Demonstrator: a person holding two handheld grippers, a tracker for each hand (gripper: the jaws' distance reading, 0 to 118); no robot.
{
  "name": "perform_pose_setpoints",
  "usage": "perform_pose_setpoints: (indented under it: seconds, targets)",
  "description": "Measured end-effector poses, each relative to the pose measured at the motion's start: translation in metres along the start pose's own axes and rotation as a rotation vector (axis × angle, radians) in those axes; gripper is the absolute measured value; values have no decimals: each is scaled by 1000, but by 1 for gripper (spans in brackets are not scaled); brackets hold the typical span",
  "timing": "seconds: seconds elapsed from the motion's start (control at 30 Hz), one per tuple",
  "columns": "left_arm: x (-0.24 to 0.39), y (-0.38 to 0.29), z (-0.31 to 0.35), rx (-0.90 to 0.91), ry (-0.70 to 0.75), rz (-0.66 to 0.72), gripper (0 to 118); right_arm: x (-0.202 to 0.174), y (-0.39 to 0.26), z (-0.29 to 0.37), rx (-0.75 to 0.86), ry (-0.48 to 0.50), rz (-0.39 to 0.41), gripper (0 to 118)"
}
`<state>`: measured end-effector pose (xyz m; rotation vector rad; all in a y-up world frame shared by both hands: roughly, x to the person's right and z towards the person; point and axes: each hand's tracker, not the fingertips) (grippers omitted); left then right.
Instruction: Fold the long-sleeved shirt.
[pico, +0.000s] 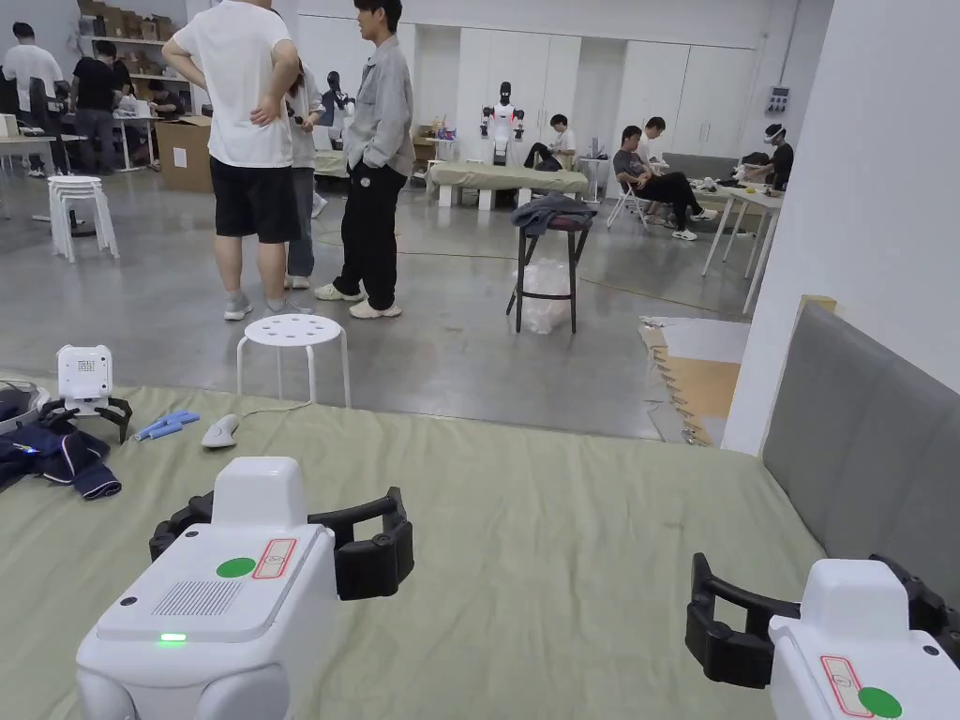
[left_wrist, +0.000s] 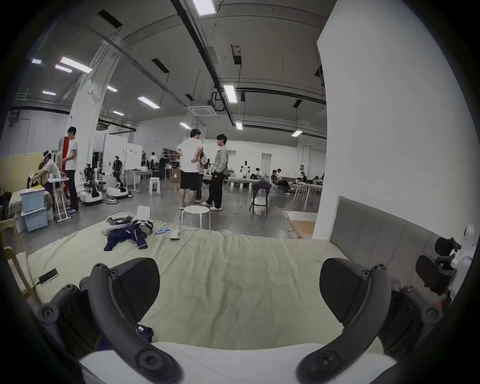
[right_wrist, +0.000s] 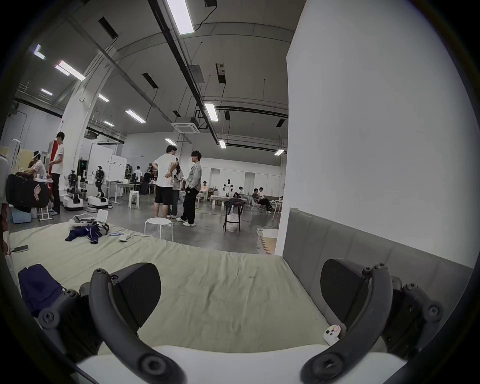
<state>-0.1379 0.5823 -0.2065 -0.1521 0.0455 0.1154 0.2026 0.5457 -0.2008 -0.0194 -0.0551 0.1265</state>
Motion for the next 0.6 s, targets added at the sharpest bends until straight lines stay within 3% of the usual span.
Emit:
perform_pose_setpoints:
  seconds: [0.17,0.6]
  targets:
    - [3,-4,-1,11,32,-73,111,1,1,0,3,-2,4,118]
    - [6,1,3,30,38,-73,111,2,2,-1,8,0,4,118]
